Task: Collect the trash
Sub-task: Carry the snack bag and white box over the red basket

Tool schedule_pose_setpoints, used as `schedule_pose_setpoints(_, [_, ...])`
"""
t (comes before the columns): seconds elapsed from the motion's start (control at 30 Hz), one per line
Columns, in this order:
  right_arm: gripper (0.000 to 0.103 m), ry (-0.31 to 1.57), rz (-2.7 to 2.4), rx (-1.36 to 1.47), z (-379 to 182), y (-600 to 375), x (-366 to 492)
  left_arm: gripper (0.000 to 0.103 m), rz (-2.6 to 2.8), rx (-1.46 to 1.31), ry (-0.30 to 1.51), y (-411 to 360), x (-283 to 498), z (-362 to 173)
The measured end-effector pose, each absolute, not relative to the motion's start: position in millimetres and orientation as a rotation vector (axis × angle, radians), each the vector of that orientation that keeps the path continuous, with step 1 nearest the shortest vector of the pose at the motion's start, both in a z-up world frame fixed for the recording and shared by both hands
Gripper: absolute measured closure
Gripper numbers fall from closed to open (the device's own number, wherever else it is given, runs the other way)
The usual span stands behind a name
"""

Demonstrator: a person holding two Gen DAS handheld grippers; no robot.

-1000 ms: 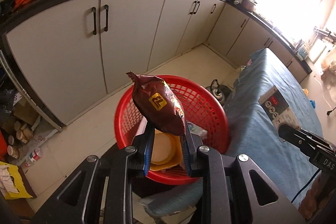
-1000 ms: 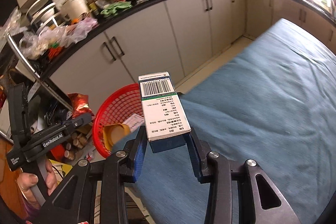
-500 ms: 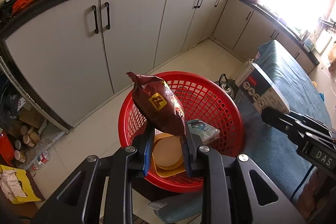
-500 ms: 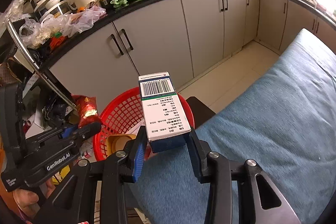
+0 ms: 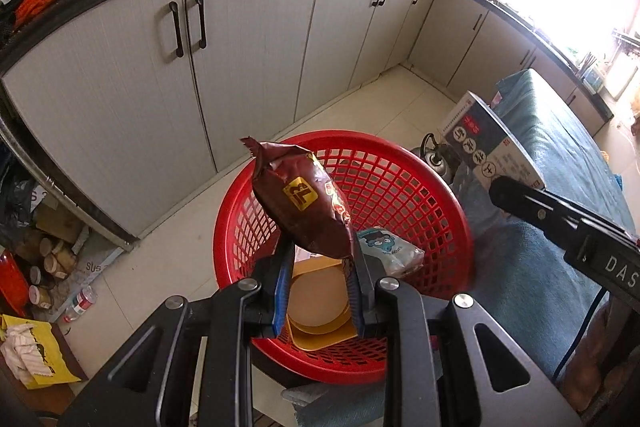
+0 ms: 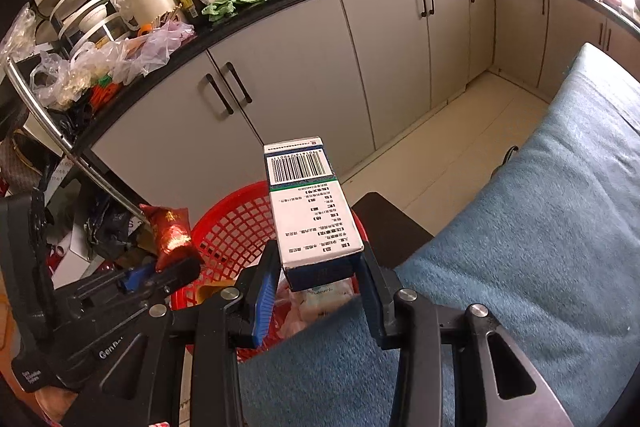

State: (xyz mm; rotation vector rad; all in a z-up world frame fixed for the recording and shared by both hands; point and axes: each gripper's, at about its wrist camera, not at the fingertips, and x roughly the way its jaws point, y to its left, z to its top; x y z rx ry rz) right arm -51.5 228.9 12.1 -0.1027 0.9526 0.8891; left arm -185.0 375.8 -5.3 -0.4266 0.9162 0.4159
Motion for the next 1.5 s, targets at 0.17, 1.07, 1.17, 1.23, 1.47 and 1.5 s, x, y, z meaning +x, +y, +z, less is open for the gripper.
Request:
schedule_pose_setpoints(0.17, [0.062, 0.955, 0.897, -0.106, 10.2, 234.2, -51.1, 0.080, 0.414, -0.425, 0.921, 375.8, -183.7, -7.2])
schedule_pose_setpoints(1.07, [0.062, 0.956, 0.927, -0.135, 9.1, 239.7, -56.5, 0.080, 0.395, -0.448, 0.928, 378.3, -181.7, -11.9])
schedule_pose_setpoints(1.17, [0.062, 0.958, 0.930, -0.136, 8.8, 239.5, -56.5, 0.080, 0.395, -0.449, 0.929, 378.0, -181.6, -12.2])
schedule_pose_setpoints(1.23, [0.062, 0.959, 0.930, -0.136, 8.2, 239.8, -56.5, 0.080, 0.395, -0.451, 0.930, 377.9, -181.6, -12.2])
schedule_pose_setpoints(1.47, [0.062, 0.961, 0.934, -0.139, 7.9, 241.0, -57.0, 0.080, 0.392, -0.454, 0.934, 378.1, -179.2, -14.6])
schedule_pose_setpoints(1.5, [0.062, 0.961, 0.934, -0.139, 8.0, 240.9, -57.0, 0.080, 0.392, -0.454, 0.934, 378.2, -179.2, -14.6])
